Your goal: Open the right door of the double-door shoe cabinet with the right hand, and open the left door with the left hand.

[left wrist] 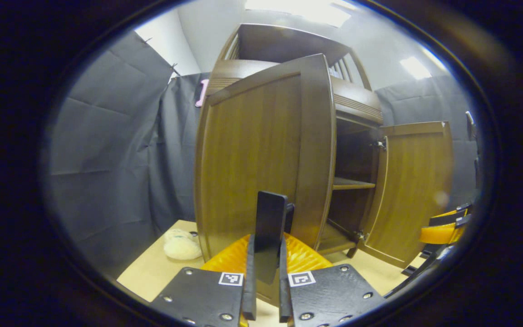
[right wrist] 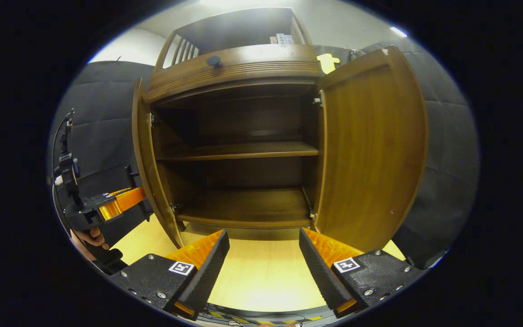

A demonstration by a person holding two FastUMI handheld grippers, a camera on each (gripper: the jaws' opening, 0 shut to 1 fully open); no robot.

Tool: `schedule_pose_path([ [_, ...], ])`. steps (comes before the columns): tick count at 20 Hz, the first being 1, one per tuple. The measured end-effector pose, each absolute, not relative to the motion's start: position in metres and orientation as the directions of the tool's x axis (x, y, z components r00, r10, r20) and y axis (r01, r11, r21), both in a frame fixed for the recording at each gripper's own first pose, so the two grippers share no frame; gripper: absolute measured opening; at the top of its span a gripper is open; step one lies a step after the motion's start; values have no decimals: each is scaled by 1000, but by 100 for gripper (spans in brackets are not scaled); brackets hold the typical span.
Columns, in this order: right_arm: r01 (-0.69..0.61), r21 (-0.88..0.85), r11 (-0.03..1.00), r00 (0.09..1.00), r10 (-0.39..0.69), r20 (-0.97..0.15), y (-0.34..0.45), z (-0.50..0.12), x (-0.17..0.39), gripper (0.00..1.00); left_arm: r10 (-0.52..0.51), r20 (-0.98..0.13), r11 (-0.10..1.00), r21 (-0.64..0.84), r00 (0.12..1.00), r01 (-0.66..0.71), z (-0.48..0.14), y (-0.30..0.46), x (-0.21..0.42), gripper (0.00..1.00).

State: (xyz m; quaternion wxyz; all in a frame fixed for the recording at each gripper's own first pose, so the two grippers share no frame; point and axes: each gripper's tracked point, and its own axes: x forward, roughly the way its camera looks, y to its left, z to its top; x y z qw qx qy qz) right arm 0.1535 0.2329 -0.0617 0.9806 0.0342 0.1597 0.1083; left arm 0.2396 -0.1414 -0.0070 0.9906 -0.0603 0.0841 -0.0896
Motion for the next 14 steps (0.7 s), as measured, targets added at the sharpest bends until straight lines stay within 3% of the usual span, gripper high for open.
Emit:
schedule_pose_path([
  [4, -271, 106, 957, 903, 291, -315, 266, -66, 157, 96, -165, -164, 979, -144, 972, 142, 9, -132, 244, 21],
  [7, -312, 102, 944, 889, 329, -318, 285, -69, 159, 92, -135, -159, 985, -131, 978, 114, 23, -121, 238, 15],
  [8, -327, 106, 939, 882, 344, -323, 291, -69, 159, 92, -120, -159, 985, -139, 980, 98, 18, -104, 232, 3],
  [9, -340, 109, 934, 876, 357, -325, 297, -70, 159, 95, -111, -158, 984, -153, 981, 87, 17, -92, 229, 15],
  [14, -351, 122, 928, 867, 372, -331, 306, -74, 164, 92, -92, -154, 986, -153, 984, 68, 18, -58, 216, 15],
])
